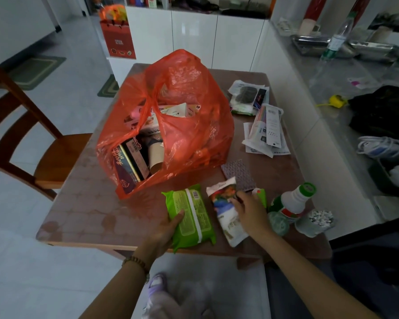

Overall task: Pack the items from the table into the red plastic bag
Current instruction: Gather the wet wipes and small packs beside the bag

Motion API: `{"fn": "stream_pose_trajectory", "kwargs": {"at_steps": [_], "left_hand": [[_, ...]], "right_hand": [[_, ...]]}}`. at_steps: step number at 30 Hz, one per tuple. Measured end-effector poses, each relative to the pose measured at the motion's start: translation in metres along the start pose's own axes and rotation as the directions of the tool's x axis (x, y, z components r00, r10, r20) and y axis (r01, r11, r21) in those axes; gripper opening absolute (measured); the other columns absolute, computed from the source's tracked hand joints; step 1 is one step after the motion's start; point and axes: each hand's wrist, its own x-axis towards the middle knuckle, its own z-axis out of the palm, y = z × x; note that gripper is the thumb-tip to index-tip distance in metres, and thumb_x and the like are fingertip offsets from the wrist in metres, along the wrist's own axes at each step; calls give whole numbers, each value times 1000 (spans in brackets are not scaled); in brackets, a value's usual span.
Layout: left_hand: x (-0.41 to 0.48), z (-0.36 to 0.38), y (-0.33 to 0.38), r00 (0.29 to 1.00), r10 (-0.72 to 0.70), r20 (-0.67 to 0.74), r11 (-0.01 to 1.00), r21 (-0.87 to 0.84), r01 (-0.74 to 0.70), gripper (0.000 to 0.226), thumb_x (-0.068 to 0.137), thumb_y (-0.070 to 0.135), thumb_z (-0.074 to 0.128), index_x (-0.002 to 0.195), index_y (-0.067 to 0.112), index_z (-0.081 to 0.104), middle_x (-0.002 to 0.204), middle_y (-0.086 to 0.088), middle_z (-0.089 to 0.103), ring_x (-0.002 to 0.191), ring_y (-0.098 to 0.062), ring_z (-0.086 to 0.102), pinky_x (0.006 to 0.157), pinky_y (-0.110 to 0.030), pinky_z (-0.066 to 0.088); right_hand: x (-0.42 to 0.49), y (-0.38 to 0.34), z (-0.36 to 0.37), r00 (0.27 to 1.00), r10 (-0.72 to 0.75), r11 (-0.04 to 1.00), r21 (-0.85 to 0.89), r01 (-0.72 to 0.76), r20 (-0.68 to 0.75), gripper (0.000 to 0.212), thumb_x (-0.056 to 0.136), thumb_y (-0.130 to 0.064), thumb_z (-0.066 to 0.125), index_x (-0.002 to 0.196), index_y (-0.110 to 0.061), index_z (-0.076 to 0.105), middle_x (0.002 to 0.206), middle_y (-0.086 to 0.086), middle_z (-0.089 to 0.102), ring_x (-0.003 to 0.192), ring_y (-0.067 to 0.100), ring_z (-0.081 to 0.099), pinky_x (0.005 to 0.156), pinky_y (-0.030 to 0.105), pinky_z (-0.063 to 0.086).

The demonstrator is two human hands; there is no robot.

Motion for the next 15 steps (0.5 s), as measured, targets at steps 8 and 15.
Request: {"fn": "stream_pose_trajectory", "kwargs": {"at_steps": [8,15], "left_hand": [[0,-3,13,999,-31,14,990,141,29,46,97,40,41,128,9,52,114,-15,68,97,-28,68,83,-41,58],[-12,12,23,991,-68,114,984,171,48,22,91,33,55,99,15,62,74,-3,75,61,-15,71,52,-25,56]], "right_hand": [[13,-52,-3,944,198,761,565,-318,264,12,99,-19,44,95,-14,54,70,2,55,60,15,53,47,17,41],[-1,-46,61,840,315,570,619,-540,442,43,85,-38,65,119,-27,42,115,11,61,94,24,64,73,32,55]]}}
